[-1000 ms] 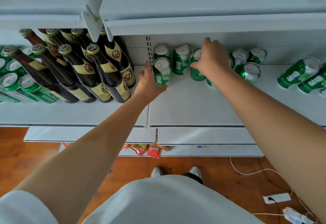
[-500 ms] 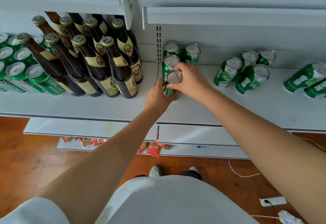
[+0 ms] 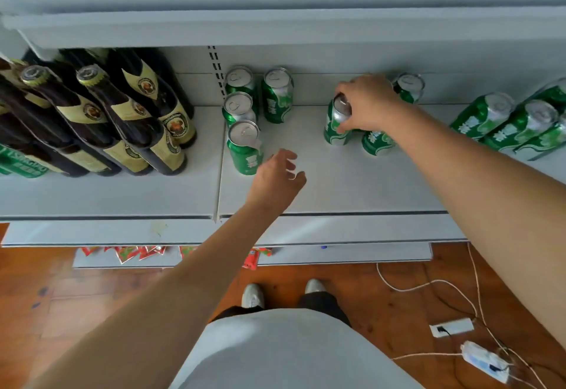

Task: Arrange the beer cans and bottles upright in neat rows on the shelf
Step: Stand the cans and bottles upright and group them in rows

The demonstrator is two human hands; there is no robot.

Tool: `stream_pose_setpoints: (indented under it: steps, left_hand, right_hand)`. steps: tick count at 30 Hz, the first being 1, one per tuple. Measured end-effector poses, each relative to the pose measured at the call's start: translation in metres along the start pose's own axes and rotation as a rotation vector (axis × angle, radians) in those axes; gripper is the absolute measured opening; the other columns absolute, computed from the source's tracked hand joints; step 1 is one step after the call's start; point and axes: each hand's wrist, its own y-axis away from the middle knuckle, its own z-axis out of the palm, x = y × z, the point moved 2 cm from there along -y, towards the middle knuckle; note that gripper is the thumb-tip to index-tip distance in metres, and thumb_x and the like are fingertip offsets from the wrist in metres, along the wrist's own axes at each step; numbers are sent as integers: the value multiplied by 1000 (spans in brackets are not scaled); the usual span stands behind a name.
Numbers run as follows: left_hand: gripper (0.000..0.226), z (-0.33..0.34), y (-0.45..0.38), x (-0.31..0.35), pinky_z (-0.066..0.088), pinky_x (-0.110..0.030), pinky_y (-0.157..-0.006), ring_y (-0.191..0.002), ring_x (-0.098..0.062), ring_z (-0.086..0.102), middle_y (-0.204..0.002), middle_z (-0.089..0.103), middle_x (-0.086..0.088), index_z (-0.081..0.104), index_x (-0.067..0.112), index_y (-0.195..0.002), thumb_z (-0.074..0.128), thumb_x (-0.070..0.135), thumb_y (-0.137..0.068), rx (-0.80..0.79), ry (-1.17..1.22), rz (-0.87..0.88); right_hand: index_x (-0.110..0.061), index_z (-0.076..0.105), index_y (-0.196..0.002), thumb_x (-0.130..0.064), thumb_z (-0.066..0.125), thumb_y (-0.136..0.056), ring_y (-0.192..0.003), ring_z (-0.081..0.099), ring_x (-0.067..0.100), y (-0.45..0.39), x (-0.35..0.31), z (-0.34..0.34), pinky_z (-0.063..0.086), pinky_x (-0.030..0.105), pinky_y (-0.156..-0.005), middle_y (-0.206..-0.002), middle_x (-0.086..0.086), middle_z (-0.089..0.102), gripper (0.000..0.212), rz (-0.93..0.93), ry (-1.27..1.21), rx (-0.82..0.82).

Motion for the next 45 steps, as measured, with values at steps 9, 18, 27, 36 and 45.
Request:
stream_pose_setpoints:
  steps: [9,18,27,36,45]
  left_hand:
    - [11,33,-53,15,52,-31,-91,-90,-25,64,-93,60,-10,58,7,-93,64,15,-89,204,1007,-519]
    - [47,26,-35,16,44,-38,-103,-116,-28,53,-126,50,-15,49,2,-127,29,-20,-91,231,1734,-531]
    - [40,55,-19,38,53,-35,-89,-98,-29,62,-113,59,-15,51,-1,-133,40,-9,-96,56,1061,-498]
    - [40,57,8,44,51,-22,-78,-90,-15,62,-104,64,0,66,15,-114,46,-4,-86,332,386,-97]
    - [57,-21,27,-9,35,-42,-111,-136,-28,35,-147,43,-2,49,16,-138,54,7,-82,678,-381,18]
  right_hand:
    - [-8,46,-125,-41,85,-67,-101,59,29,-13,-63,-11,49,34,-78,-115,11,61,78,-150,-376,89]
    - [-12,45,-141,-33,86,-67,-119,52,31,-27,-82,3,42,35,-99,-139,15,41,87,-286,-474,77]
    - [-1,56,-110,-60,56,-87,-99,57,41,37,37,-4,43,40,-72,-107,24,58,63,110,-46,291]
    - [-11,44,-129,-26,75,-80,-115,45,46,59,54,27,47,44,-83,-132,24,36,60,231,-147,138]
    - [-6,46,-124,-31,83,-71,-107,56,40,52,49,22,49,41,-81,-121,24,52,69,222,-332,53]
